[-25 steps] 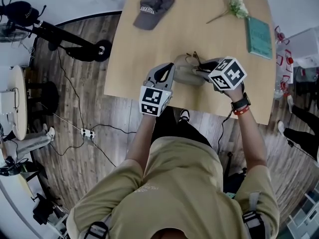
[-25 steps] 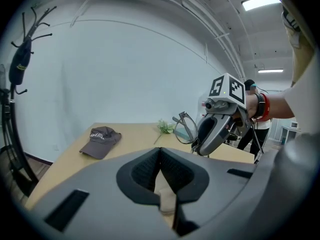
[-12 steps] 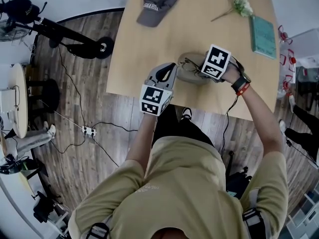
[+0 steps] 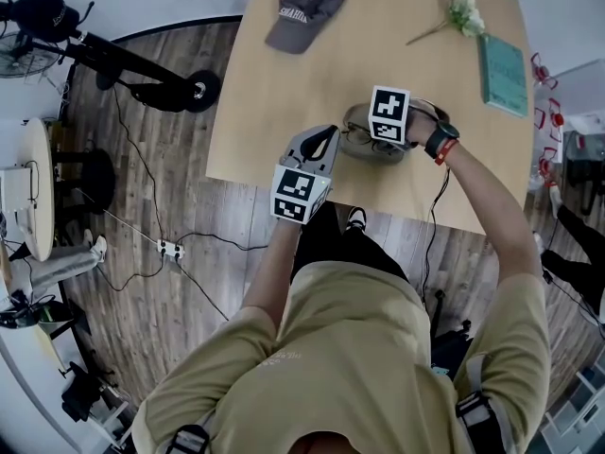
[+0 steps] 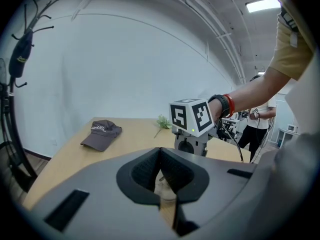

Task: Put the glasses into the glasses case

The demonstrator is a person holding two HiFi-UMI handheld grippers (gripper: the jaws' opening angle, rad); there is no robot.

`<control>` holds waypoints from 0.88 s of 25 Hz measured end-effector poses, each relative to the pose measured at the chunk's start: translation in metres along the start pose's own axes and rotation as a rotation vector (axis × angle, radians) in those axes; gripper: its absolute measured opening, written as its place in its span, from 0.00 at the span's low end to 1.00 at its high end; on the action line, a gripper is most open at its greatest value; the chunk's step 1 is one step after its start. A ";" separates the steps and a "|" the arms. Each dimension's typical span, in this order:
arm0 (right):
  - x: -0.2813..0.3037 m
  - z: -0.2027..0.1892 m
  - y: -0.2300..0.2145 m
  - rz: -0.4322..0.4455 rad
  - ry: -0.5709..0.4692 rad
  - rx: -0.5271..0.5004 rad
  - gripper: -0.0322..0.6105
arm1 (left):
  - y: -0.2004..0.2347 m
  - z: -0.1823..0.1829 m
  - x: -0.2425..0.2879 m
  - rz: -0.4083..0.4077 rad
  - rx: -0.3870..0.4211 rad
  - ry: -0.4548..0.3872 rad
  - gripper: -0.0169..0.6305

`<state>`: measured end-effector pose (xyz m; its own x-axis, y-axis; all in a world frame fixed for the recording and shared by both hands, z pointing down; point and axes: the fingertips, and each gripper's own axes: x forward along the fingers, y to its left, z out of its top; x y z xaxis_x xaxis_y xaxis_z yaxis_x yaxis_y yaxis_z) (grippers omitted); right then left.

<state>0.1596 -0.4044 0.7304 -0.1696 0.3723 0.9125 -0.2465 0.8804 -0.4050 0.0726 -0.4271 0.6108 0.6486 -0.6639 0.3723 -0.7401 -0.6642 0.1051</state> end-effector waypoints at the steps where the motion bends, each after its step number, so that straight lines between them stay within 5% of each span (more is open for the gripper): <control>1: 0.004 -0.001 -0.001 0.005 0.020 -0.001 0.22 | 0.001 0.000 0.000 0.003 0.000 0.001 0.06; 13: 0.040 -0.007 0.003 0.109 0.191 0.013 0.24 | 0.018 -0.009 -0.001 0.032 -0.028 0.014 0.06; 22: 0.046 -0.008 0.006 0.064 0.239 0.033 0.29 | 0.021 -0.006 -0.008 0.053 -0.041 0.003 0.06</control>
<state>0.1583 -0.3795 0.7709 0.0432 0.4892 0.8711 -0.2746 0.8442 -0.4604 0.0509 -0.4340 0.6158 0.6078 -0.6967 0.3810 -0.7802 -0.6134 0.1229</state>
